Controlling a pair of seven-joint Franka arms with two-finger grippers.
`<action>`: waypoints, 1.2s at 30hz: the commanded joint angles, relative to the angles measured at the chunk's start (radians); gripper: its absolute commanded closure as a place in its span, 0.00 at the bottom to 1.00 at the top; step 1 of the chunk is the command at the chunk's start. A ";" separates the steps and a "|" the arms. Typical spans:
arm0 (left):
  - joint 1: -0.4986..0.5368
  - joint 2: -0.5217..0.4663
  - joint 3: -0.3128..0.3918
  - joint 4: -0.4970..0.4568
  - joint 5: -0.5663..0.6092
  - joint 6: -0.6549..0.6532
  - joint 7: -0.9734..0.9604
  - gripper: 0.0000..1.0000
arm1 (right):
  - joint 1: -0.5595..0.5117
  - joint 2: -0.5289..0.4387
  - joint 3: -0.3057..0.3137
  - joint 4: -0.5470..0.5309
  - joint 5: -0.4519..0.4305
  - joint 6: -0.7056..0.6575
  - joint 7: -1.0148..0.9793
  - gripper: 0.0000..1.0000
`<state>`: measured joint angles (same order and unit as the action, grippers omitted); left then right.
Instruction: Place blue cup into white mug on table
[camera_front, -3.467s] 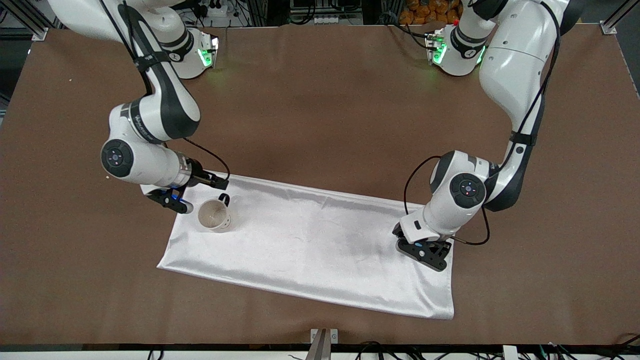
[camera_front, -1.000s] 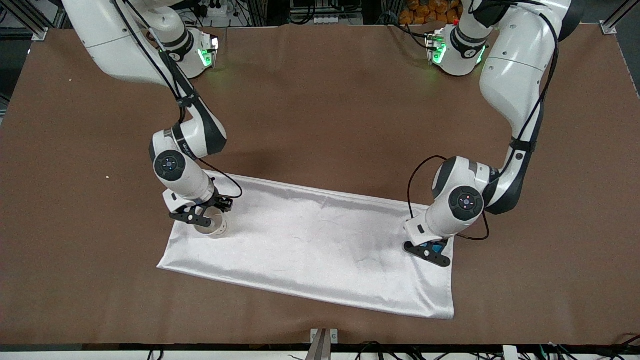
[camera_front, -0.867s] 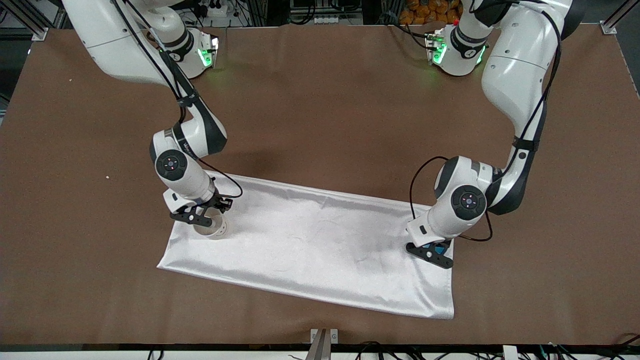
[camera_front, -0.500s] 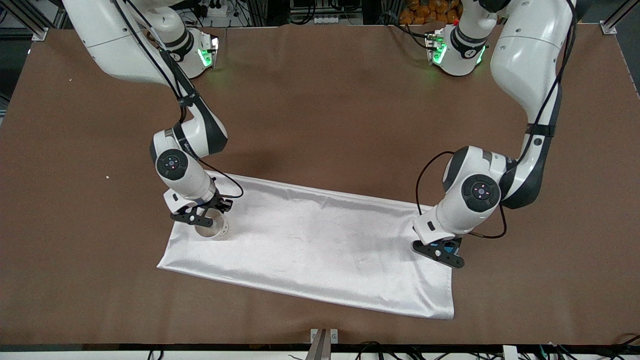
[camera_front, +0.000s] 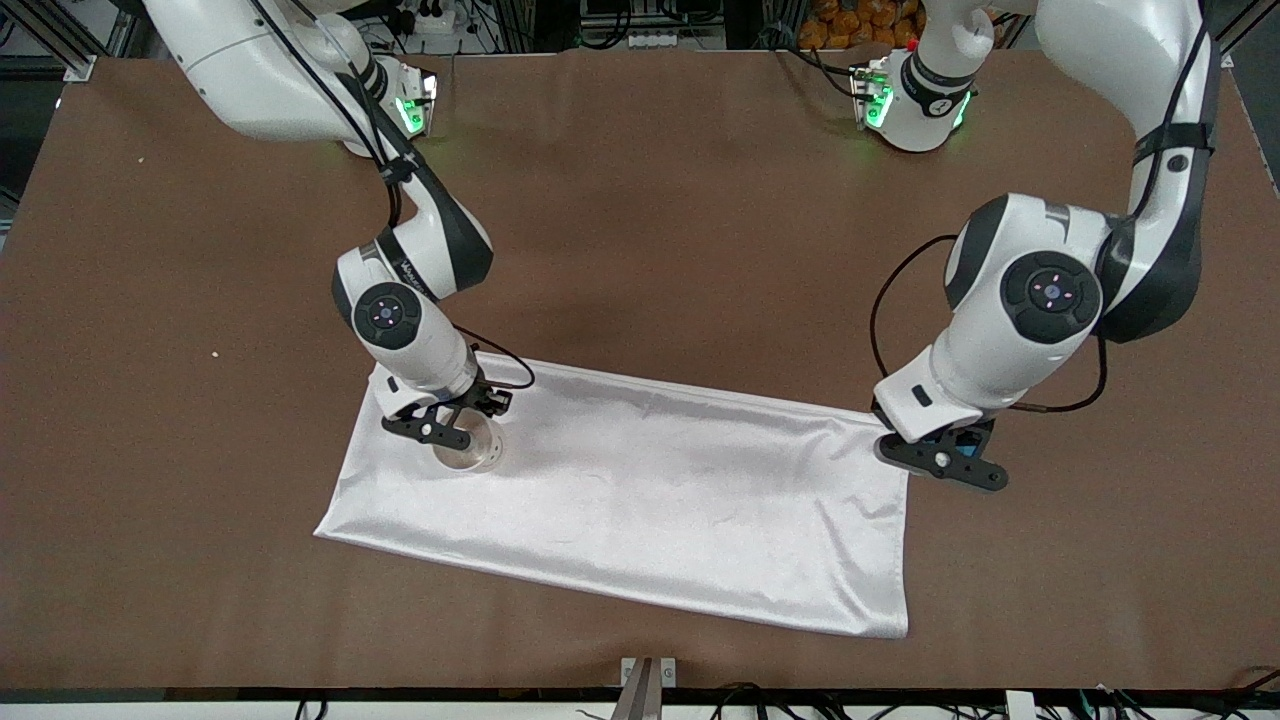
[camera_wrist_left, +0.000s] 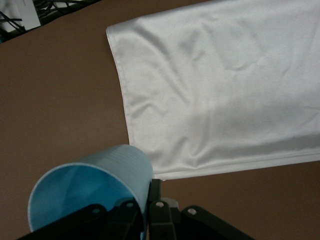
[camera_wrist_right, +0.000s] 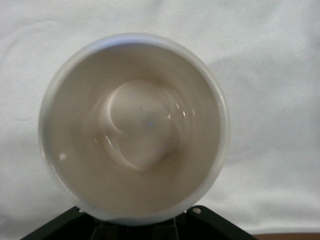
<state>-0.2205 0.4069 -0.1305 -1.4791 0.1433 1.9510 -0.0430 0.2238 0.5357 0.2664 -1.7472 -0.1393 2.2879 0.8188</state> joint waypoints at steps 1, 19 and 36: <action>0.015 -0.252 -0.011 -0.237 -0.033 -0.018 -0.032 1.00 | -0.012 0.006 0.105 0.021 -0.028 -0.022 0.072 1.00; 0.013 -0.458 -0.012 -0.326 -0.042 -0.193 -0.031 1.00 | 0.065 0.018 0.269 0.012 -0.217 -0.022 0.304 1.00; 0.016 -0.491 -0.009 -0.357 -0.079 -0.196 -0.017 1.00 | 0.219 0.075 0.284 -0.002 -0.345 -0.019 0.584 1.00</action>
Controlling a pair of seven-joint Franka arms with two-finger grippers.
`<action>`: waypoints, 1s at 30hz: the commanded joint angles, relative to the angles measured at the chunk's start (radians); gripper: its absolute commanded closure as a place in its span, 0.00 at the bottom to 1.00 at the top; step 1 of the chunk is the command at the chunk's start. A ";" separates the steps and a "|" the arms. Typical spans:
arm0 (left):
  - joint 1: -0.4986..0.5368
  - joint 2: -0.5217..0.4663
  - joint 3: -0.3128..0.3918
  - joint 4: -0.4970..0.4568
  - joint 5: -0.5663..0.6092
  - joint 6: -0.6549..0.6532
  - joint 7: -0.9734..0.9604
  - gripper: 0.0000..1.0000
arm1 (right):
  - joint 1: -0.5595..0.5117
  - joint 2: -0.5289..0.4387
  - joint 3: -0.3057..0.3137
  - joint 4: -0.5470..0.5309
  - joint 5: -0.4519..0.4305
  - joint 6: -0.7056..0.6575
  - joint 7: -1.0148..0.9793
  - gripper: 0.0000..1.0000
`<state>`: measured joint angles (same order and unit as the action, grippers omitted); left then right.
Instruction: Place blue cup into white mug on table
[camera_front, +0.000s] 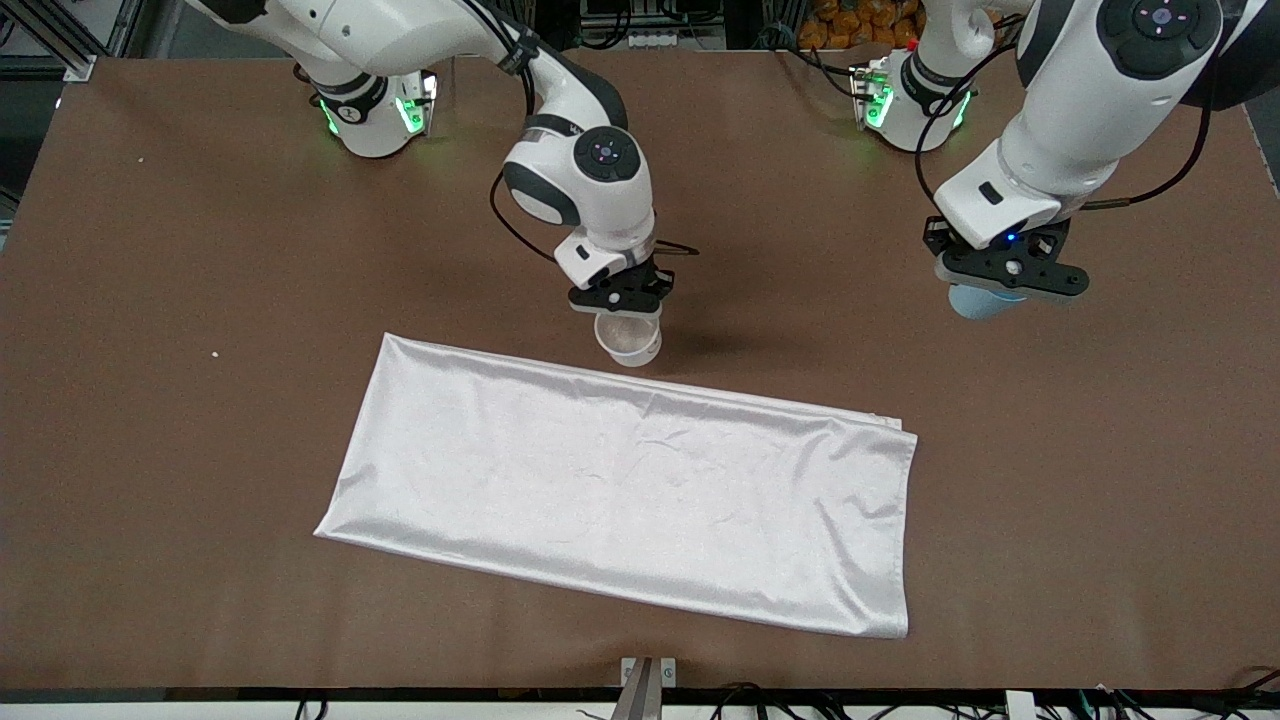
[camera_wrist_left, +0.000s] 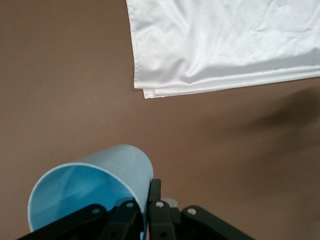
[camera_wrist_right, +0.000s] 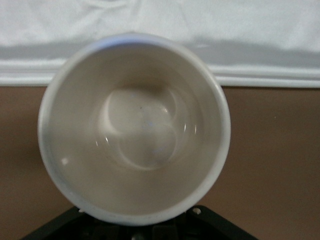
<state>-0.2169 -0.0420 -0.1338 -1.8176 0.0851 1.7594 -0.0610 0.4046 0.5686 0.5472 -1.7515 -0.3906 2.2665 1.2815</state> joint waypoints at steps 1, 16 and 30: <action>0.013 -0.042 -0.004 -0.020 -0.021 -0.003 0.004 1.00 | 0.051 0.056 0.002 0.003 -0.118 0.005 0.154 1.00; 0.022 -0.041 -0.009 -0.017 -0.021 -0.003 0.004 1.00 | 0.106 0.123 0.002 0.004 -0.254 0.011 0.352 1.00; 0.022 -0.038 -0.009 -0.015 -0.021 -0.003 0.009 1.00 | 0.105 0.120 0.010 0.010 -0.254 0.002 0.430 0.00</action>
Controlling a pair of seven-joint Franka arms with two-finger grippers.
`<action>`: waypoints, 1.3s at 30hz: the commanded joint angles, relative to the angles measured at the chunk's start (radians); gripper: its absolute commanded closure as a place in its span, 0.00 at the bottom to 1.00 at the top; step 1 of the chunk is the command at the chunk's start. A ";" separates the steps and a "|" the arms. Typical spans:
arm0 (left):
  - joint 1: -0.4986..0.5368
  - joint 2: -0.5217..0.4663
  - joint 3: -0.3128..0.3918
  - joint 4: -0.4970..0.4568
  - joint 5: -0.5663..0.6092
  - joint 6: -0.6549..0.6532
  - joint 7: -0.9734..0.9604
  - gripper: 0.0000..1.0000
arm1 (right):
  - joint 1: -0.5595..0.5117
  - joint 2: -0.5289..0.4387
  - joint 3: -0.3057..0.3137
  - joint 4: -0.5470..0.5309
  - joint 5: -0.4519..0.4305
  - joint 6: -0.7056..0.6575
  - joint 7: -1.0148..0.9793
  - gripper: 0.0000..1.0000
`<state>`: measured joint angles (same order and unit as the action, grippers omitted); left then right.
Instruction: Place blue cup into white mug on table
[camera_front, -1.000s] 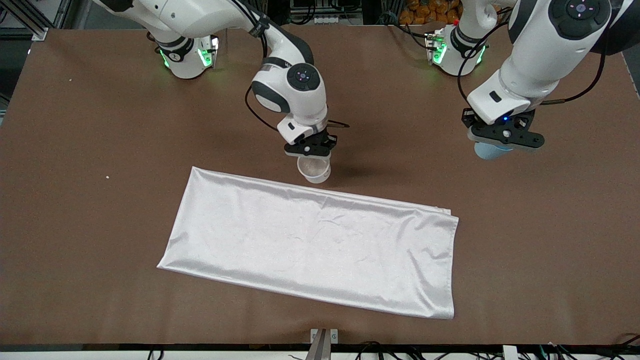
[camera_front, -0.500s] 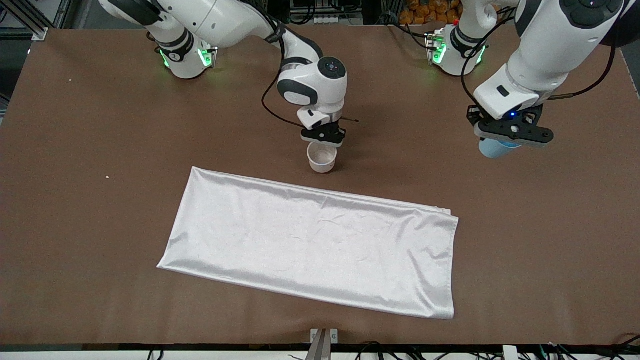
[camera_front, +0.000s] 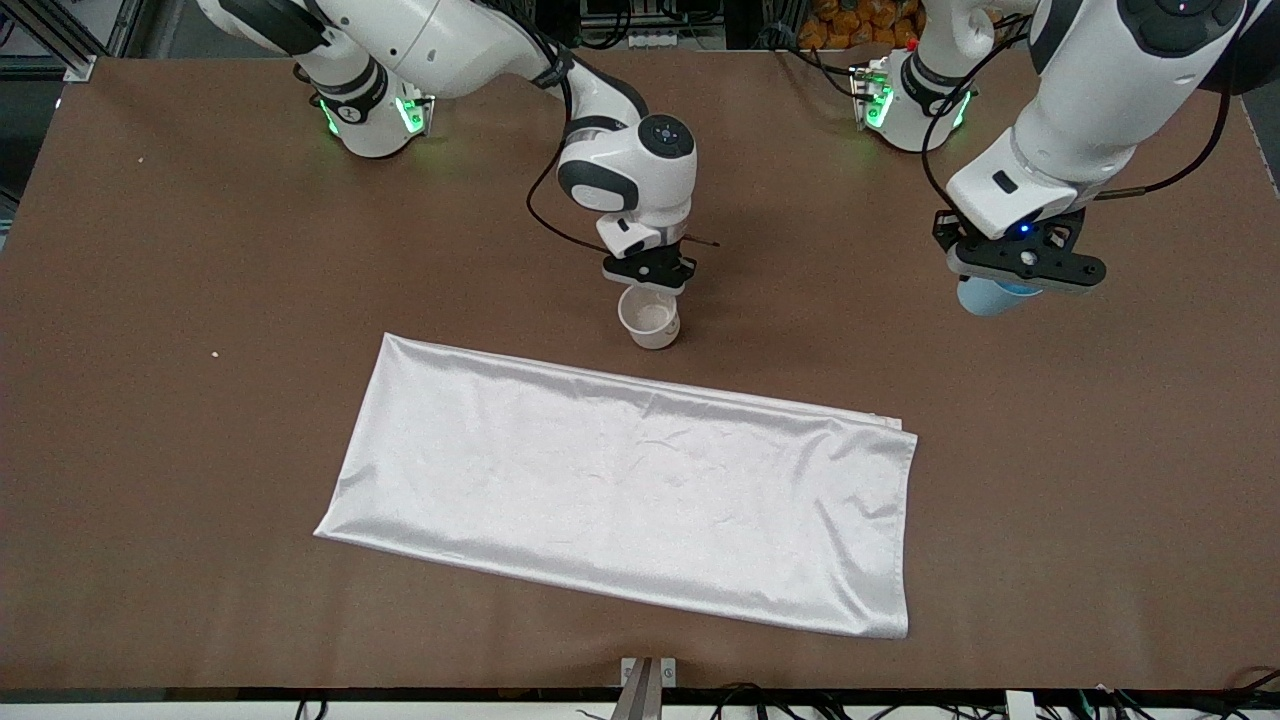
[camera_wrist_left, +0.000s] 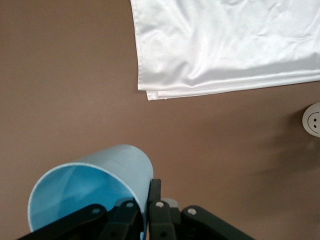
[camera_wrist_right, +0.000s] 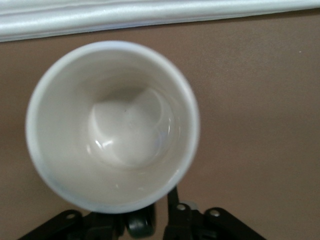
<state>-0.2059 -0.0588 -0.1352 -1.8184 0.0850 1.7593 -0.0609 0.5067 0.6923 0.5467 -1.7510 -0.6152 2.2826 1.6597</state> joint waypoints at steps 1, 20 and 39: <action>0.011 -0.019 -0.007 -0.015 -0.021 -0.003 0.009 1.00 | 0.003 -0.004 0.012 0.011 -0.028 -0.015 0.054 0.00; -0.010 -0.007 -0.107 0.016 -0.022 -0.001 -0.106 1.00 | -0.062 -0.043 0.102 0.174 0.015 -0.222 0.031 0.00; -0.020 0.122 -0.343 0.113 -0.021 0.005 -0.249 1.00 | -0.312 -0.137 0.013 0.174 0.176 -0.269 -0.561 0.00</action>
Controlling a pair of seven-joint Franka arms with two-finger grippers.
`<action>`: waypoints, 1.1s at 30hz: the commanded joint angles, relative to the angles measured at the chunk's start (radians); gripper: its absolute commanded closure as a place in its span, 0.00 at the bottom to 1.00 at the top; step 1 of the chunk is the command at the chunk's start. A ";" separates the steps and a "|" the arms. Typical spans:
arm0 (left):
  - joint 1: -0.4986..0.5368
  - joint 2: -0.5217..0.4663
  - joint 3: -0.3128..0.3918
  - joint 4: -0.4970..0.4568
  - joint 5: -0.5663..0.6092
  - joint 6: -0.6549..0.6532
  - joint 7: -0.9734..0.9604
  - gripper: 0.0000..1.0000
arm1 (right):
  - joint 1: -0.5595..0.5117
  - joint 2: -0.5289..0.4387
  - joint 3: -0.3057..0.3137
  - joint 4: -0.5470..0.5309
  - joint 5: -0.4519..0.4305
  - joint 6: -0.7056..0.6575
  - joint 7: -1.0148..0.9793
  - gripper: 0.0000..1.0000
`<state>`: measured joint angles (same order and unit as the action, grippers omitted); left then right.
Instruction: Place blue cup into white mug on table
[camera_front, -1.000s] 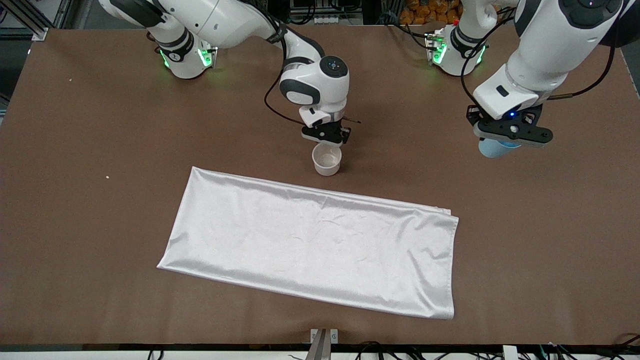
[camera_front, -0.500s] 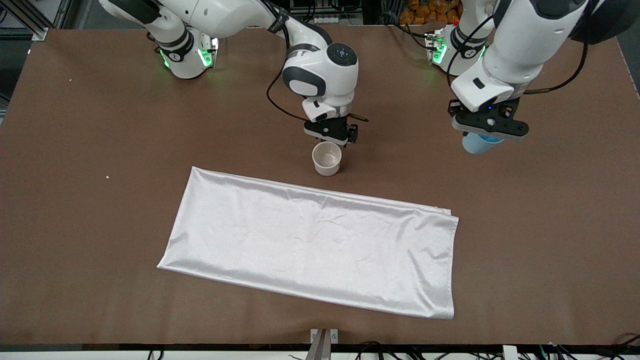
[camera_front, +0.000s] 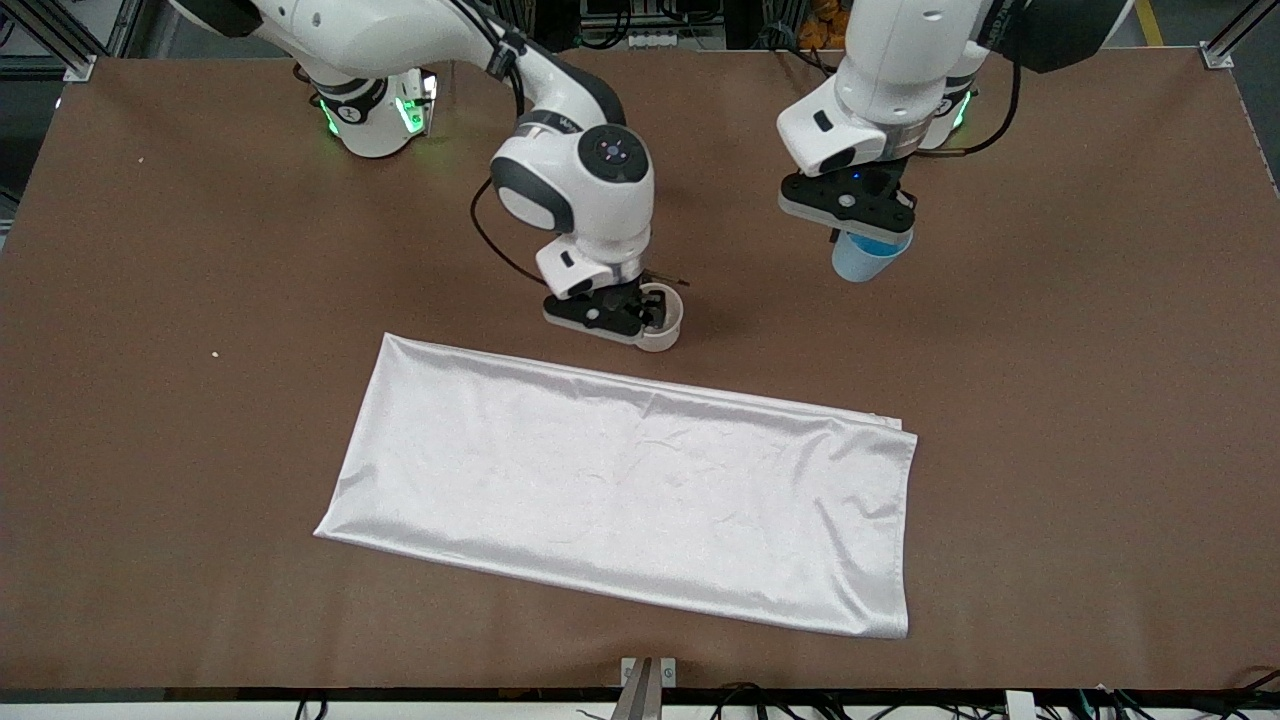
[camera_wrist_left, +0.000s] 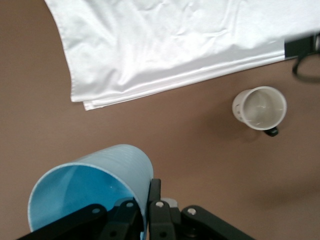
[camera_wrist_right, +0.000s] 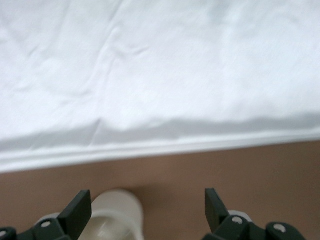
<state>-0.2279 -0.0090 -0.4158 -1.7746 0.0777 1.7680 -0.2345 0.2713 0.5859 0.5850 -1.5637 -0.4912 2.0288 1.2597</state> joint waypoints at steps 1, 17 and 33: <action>-0.002 0.086 -0.077 0.078 -0.013 -0.002 -0.084 1.00 | -0.090 -0.031 -0.037 -0.013 0.062 -0.015 -0.196 0.00; -0.136 0.282 -0.118 0.123 0.008 0.137 -0.126 1.00 | -0.360 -0.034 -0.106 -0.022 0.106 -0.054 -0.719 0.00; -0.226 0.417 -0.118 0.121 0.143 0.288 -0.128 1.00 | -0.400 -0.135 -0.226 -0.053 0.289 -0.099 -0.971 0.00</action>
<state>-0.4326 0.3689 -0.5326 -1.6827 0.1568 2.0431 -0.3486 -0.1164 0.5508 0.3812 -1.5704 -0.3019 1.9609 0.3745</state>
